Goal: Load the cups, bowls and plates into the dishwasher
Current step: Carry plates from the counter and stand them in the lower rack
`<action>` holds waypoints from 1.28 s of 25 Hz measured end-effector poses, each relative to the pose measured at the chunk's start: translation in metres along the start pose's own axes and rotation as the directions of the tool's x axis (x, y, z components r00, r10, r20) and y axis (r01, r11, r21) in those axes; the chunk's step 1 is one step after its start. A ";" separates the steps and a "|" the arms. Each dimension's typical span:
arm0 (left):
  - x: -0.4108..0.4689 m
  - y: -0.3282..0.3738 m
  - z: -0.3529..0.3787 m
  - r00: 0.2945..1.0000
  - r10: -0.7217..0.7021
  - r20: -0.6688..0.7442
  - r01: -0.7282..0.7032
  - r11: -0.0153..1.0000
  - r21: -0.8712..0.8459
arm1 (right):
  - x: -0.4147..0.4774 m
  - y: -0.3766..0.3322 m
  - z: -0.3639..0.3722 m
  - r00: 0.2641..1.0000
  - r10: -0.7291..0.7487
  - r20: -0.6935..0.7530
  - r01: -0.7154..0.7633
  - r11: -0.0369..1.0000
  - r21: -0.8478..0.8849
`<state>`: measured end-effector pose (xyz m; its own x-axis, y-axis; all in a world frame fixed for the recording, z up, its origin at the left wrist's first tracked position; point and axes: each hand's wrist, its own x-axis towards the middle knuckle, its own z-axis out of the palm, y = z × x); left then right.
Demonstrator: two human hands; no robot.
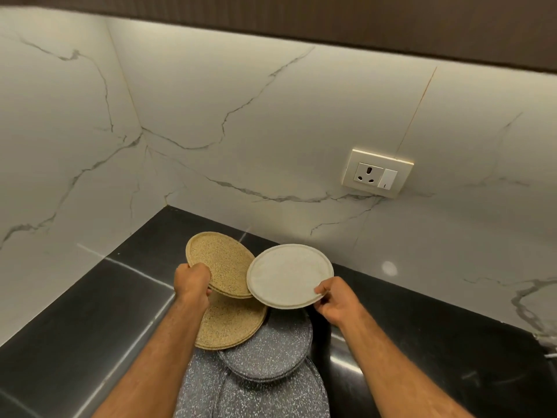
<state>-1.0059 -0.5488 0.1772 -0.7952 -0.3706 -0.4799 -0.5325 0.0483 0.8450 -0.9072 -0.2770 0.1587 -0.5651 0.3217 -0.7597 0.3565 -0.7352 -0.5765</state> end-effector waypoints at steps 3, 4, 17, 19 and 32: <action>-0.028 0.002 -0.009 0.987 0.160 -0.001 -0.159 0.979 0.126 | -0.016 -0.007 -0.011 0.996 -0.084 0.008 0.085 0.991 -0.103; -0.040 0.004 -0.012 0.977 0.213 0.004 -0.210 0.962 0.172 | -0.022 -0.009 -0.014 0.991 -0.132 -0.005 0.130 0.979 -0.159; -0.274 -0.033 -0.075 0.778 0.603 0.175 -0.618 0.686 0.385 | -0.213 0.010 -0.125 0.399 -0.841 0.366 0.725 0.045 -0.688; -0.313 -0.046 -0.088 0.693 0.696 0.187 -0.699 0.586 0.410 | -0.249 0.020 -0.139 0.254 -0.868 0.427 0.744 -0.107 -0.660; -0.458 -0.115 -0.166 0.397 0.878 0.267 -0.831 0.221 0.510 | -0.389 0.082 -0.247 0.150 -0.875 0.461 0.769 -0.190 -0.610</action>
<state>-0.5322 -0.5387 0.3394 -0.8609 0.1424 0.4885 0.3952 0.7919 0.4656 -0.4747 -0.3145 0.3325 -0.7394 0.4162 0.5293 -0.0482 0.7513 -0.6582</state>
